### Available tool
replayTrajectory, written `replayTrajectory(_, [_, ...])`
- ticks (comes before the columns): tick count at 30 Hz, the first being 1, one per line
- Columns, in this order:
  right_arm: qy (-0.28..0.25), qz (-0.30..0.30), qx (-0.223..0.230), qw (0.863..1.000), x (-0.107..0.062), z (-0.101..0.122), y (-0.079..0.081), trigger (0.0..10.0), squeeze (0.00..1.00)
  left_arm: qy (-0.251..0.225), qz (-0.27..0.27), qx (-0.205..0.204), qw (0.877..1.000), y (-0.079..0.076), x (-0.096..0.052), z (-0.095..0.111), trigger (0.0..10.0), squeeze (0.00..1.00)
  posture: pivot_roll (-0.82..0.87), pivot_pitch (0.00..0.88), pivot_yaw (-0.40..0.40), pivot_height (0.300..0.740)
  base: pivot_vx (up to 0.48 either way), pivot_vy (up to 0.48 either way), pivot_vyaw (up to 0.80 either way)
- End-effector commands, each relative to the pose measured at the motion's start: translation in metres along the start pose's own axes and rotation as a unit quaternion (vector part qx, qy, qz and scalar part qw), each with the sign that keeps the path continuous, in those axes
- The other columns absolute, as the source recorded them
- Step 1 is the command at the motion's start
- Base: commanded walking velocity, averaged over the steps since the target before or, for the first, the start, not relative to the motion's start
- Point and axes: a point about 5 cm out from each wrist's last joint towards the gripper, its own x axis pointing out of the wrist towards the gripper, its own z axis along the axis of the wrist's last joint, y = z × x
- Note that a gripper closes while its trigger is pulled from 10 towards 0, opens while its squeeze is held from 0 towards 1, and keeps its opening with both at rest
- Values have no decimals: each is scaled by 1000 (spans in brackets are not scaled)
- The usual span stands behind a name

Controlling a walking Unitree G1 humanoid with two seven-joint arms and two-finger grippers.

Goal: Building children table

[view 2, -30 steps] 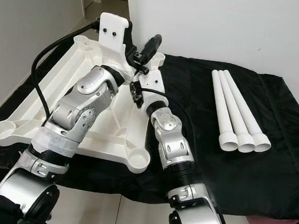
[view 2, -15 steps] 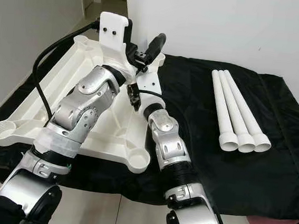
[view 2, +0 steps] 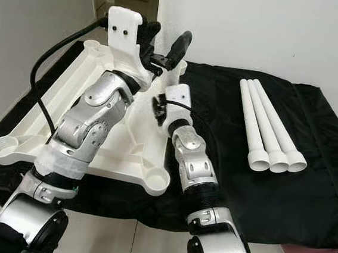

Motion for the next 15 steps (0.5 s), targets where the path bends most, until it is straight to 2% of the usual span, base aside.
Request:
replayTrajectory(1, [8, -16, 14, 1000, -2, -4, -7, 10000, 0, -2, -30, 1, 1000, -4, -3, 0, 10000, 0, 28, 18, -43, 740, 0, 0, 0])
replayTrajectory(4, [9, -36, 21, 999, -7, -7, -18, 10000, 0, 1, -26, -3, 1000, 1, -12, -2, 10000, 0, 26, 18, -45, 740, 0, 0, 0])
replayTrajectory(11, [7, -48, 12, 999, -13, -10, -29, 10000, 0, 17, -24, 2, 1000, 9, -25, -10, 10000, 0, 28, 16, -44, 740, 0, 0, 0])
replayTrajectory(12, [2, -60, 14, 998, -16, -11, -36, 10000, 0, 30, -24, 13, 999, 14, -36, -17, 10000, 0, 29, 15, -43, 740, 0, 0, 0])
replayTrajectory(13, [0, -66, 14, 998, -17, -11, -39, 10000, 0, 39, -23, 16, 999, 16, -41, -21, 10000, 0, 29, 15, -43, 740, 0, 0, 0])
replayTrajectory(15, [-1, -69, 13, 998, -18, -11, -40, 10000, 0, 44, -22, 17, 999, 17, -44, -23, 10000, 0, 29, 15, -43, 740, 0, 0, 0])
